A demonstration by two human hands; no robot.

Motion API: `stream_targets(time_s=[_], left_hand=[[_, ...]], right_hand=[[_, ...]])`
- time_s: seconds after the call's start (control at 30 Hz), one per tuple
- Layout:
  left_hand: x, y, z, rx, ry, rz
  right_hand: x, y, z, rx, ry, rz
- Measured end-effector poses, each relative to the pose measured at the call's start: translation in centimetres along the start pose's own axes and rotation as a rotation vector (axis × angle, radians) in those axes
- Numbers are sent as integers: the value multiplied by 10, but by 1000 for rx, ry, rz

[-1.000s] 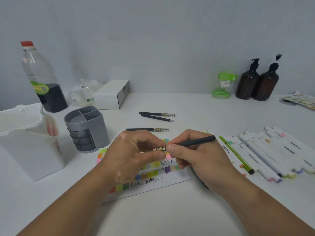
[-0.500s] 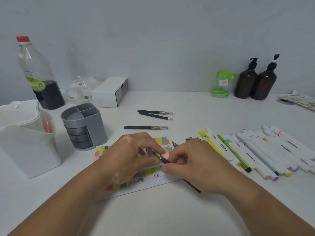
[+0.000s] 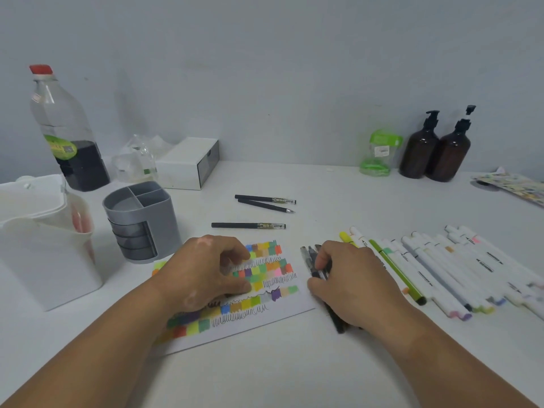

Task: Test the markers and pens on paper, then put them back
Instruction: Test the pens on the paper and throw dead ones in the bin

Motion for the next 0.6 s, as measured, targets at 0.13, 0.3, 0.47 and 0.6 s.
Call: stream_targets(time_s=[0.13, 0.3, 0.47, 0.6], left_hand=[[1, 2, 1, -15, 8, -3], [2, 1, 3, -42, -13, -12], [4, 0, 6, -63, -45, 8], [5, 4, 8, -109, -72, 37]], right_hand=[[5, -7, 9, 28, -42, -40], [36, 38, 14, 9, -129, 136], [80, 101, -39, -135, 52, 430], [94, 120, -76, -293, 129, 532]])
Point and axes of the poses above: each hand's wrist, its own x-axis towards the middle knuckle, its own z-axis out of the back of the hand, y = z × x, the point moved 10 cm from there along x, towards the middle knuckle, and after that the axes turned 15 degrees about -y, right-handed, at the moved point
